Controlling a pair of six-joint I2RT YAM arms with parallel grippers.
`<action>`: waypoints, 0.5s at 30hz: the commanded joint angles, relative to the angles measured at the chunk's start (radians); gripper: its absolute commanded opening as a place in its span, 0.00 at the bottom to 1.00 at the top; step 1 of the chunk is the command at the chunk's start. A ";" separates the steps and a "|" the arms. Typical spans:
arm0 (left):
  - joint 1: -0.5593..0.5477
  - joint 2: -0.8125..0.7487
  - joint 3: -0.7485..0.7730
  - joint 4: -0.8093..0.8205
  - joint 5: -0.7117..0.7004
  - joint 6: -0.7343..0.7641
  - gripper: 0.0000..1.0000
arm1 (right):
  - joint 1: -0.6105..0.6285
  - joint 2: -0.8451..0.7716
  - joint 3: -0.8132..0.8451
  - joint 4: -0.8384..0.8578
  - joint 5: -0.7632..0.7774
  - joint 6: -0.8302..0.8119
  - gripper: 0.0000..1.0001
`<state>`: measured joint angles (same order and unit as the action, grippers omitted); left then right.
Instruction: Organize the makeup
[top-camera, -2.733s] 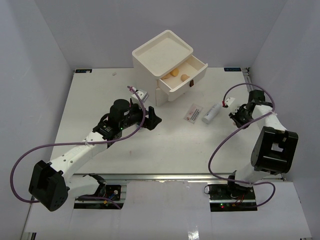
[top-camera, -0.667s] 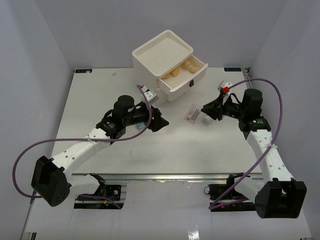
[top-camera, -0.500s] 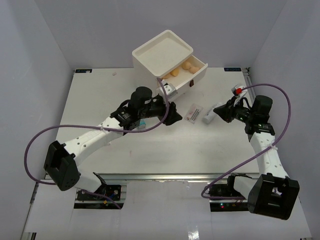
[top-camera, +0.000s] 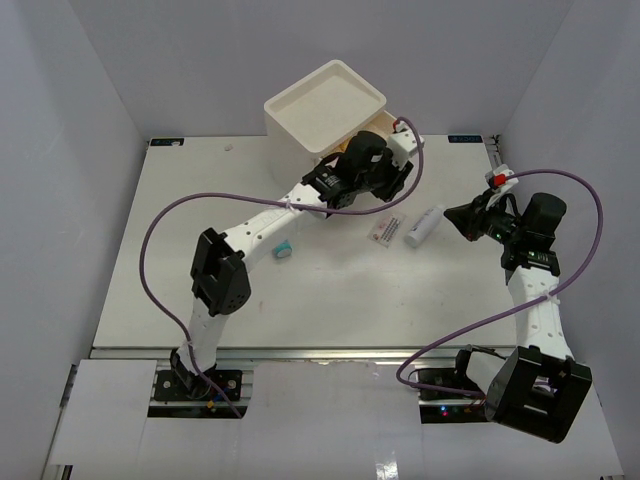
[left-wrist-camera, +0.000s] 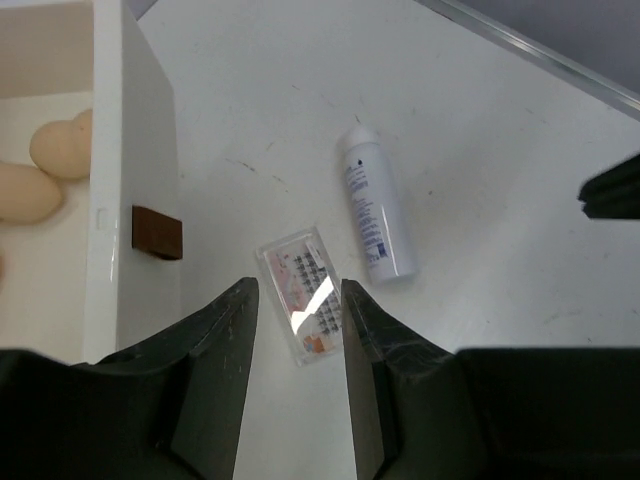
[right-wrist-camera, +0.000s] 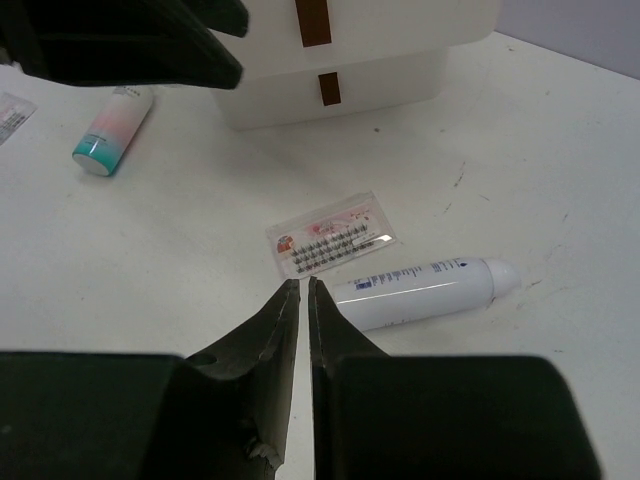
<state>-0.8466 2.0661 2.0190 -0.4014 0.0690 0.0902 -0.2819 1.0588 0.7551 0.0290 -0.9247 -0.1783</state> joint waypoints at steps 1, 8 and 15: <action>-0.024 0.104 0.125 -0.105 -0.197 0.116 0.52 | -0.009 -0.010 0.003 0.042 -0.032 0.007 0.14; -0.026 0.190 0.177 -0.068 -0.393 0.187 0.69 | -0.010 0.000 0.003 0.042 -0.041 0.007 0.15; -0.024 0.216 0.191 0.046 -0.586 0.279 0.96 | -0.010 0.004 0.001 0.042 -0.046 0.007 0.15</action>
<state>-0.8884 2.3201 2.1456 -0.4576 -0.3380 0.2828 -0.2878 1.0614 0.7551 0.0307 -0.9457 -0.1780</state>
